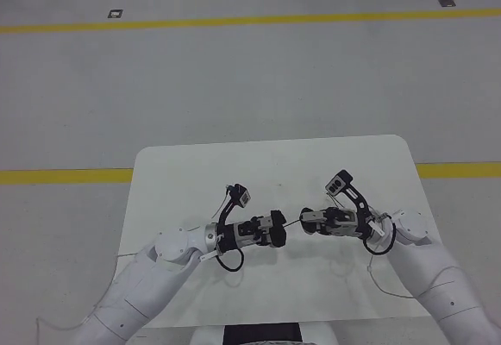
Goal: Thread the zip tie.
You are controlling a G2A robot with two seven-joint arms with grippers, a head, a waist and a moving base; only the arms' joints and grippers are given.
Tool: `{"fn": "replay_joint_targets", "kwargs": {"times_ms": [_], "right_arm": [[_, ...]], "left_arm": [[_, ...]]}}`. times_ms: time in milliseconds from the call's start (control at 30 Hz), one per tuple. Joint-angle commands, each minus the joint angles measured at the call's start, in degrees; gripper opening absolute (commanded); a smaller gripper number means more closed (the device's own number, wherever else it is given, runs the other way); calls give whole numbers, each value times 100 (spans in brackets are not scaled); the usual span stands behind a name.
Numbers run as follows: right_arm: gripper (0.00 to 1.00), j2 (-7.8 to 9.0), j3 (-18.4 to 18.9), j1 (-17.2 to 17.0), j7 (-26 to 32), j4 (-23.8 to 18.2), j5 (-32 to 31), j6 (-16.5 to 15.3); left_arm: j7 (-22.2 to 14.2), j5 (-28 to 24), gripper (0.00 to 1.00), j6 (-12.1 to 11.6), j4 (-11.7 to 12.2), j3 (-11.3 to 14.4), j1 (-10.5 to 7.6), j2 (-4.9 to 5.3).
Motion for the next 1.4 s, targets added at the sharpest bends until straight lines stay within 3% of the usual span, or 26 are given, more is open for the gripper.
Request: {"fn": "replay_joint_targets", "kwargs": {"times_ms": [0, 33, 100, 167, 400, 1367], "right_arm": [[0, -13, -47, 12, -5, 0, -36, -1], [0, -17, -62, 20, -12, 4, -57, -3], [0, -23, -86, 31, -28, 12, -112, -3], [0, -27, -97, 40, -44, 23, -159, -1], [0, -26, -77, 26, -95, 42, -277, -20], [0, 0, -64, 3, -140, -19, -823, -22]], "left_arm": [[-11, -26, 72, -11, 20, 31, -21, -3], [-11, -32, 70, -14, 28, 41, -28, -4], [-5, -49, 52, -6, 47, 63, -37, -4], [6, -60, 45, 1, 61, 83, -49, -5], [28, -90, 31, -2, 96, 134, -66, 0], [103, -94, 20, 18, 143, 260, -117, 38]]}}
